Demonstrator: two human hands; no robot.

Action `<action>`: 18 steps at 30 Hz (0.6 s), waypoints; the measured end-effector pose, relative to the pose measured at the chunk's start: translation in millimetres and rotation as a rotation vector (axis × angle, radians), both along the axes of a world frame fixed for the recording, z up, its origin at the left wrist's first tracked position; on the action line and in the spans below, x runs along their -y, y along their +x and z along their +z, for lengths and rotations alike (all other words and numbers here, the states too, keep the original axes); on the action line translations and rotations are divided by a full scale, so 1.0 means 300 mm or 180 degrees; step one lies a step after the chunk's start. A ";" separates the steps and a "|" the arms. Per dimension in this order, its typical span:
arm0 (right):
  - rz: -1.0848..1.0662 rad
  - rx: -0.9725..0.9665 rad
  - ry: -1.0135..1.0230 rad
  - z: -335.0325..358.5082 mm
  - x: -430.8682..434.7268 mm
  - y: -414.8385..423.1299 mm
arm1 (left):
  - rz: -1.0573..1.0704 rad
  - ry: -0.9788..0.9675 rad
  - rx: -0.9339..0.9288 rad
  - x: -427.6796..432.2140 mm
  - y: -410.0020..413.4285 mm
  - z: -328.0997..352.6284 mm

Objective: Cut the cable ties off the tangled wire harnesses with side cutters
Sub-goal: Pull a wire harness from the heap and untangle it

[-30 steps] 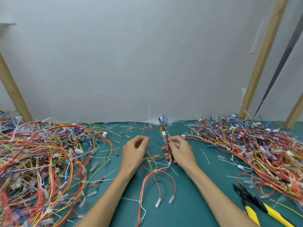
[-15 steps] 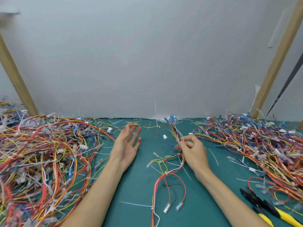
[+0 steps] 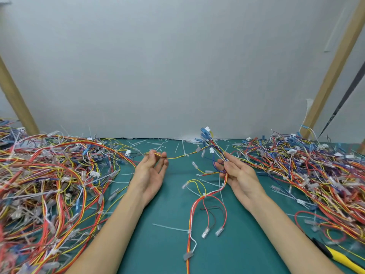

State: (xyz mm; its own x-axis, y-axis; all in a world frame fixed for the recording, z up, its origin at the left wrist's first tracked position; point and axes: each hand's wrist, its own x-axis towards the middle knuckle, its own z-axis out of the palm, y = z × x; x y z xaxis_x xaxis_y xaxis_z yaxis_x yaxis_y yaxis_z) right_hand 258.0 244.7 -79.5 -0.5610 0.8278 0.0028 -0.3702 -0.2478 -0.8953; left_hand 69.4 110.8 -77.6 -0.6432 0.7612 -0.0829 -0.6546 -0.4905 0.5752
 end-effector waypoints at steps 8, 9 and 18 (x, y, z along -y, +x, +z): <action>0.0013 -0.0090 -0.0065 -0.018 -0.022 0.000 | -0.0010 -0.0084 -0.0647 -0.018 -0.013 -0.031; 0.0008 -0.0111 -0.0084 -0.019 -0.024 0.001 | -0.0025 -0.0104 -0.0739 -0.019 -0.012 -0.034; 0.0022 -0.0212 -0.0095 -0.025 -0.030 0.007 | -0.0268 -0.1040 -0.2366 -0.029 0.051 -0.037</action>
State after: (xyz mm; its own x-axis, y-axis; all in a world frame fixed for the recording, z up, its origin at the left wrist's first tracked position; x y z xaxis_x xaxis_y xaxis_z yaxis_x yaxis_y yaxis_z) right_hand 260.2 253.8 -87.1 -0.5661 0.8242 0.0157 -0.4268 -0.2767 -0.8610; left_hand 84.6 119.5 -88.7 -0.5592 0.8208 0.1168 -0.0727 -0.1889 0.9793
